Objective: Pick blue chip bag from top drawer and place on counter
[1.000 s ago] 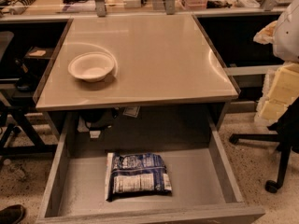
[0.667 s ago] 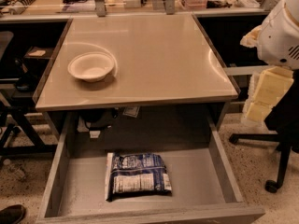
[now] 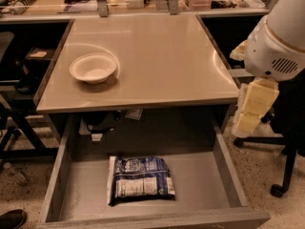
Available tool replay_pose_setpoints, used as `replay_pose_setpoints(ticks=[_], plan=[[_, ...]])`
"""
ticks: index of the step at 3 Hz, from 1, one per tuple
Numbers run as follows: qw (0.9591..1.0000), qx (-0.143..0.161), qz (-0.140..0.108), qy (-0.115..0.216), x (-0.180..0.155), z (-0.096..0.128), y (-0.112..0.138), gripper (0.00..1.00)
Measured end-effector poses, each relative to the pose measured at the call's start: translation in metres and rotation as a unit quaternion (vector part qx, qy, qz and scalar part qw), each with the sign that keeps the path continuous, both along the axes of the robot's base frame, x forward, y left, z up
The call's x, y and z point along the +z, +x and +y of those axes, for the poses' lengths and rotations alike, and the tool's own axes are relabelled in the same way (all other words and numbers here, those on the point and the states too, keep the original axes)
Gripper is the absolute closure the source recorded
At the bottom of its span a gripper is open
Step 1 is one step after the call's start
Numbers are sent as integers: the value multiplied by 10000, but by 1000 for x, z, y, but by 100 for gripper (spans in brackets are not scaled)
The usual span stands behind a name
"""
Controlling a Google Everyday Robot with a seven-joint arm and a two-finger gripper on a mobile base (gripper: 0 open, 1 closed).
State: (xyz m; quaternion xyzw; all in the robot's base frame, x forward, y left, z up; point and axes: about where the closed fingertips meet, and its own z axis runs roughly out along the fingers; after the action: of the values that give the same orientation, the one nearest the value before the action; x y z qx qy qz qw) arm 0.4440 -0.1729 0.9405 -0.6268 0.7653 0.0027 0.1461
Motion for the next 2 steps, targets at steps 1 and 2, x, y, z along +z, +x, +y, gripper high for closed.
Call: replay_pose_setpoints(ticks=[1,2], plan=[[9999,83,100,110,-13,12,-6,0],[9985,256,354,326,-43,50,-16,0]])
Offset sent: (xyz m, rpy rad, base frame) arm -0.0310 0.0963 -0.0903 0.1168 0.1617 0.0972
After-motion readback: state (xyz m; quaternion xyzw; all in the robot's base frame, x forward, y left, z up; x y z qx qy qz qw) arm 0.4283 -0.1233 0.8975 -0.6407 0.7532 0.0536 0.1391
